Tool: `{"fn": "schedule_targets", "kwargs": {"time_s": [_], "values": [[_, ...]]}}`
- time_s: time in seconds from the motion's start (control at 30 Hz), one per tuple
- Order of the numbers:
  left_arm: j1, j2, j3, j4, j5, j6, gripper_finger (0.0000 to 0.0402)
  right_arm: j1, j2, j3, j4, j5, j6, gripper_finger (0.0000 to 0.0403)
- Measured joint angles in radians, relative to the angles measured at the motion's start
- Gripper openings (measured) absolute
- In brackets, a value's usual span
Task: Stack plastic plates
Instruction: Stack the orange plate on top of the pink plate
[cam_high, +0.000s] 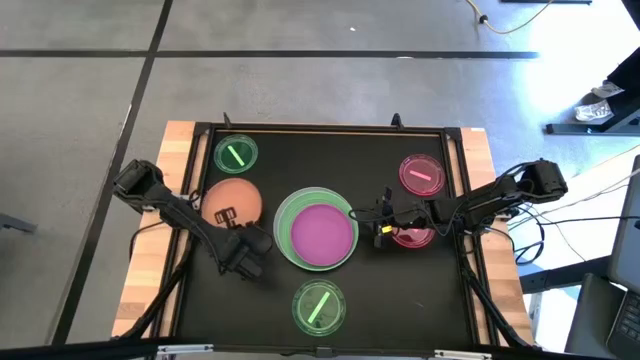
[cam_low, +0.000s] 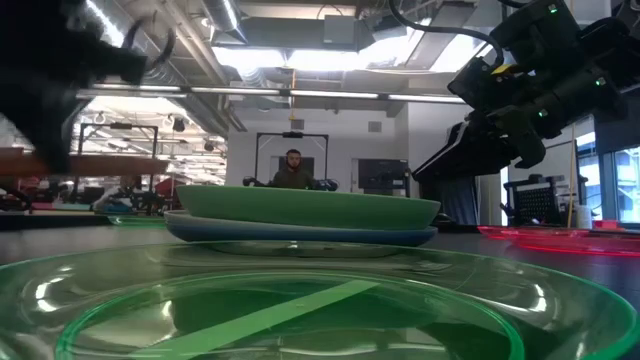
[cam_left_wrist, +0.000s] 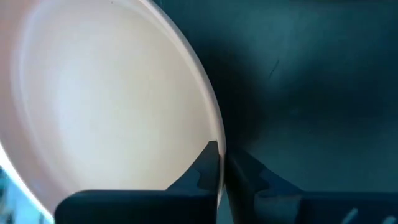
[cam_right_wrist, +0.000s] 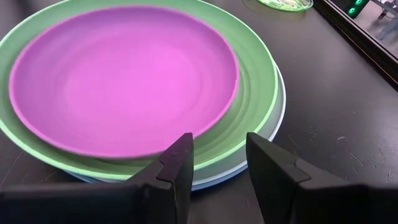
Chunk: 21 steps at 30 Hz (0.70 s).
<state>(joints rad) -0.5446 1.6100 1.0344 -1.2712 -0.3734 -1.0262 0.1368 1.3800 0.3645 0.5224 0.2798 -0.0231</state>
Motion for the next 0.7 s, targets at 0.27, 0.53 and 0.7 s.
{"fn": "schedule_targets", "kwargs": {"time_s": [0.27, 0.53, 0.7], "values": [[0.001, -0.001, 0.184, 0.106, -0.200, 0.259, 0.0010, 0.000, 0.000, 0.000, 0.000, 0.000, 0.017, 0.0138], [0.021, -0.001, 0.169, 0.567, -0.195, 0.694, 0.0011, 0.000, 0.000, 0.000, 0.000, 0.000, 0.018, 0.0138], [0.060, 0.020, 0.114, 0.775, -0.174, 0.859, 0.0011, 0.000, 0.000, 0.000, 0.000, 0.000, 0.018, 0.0138]]}}
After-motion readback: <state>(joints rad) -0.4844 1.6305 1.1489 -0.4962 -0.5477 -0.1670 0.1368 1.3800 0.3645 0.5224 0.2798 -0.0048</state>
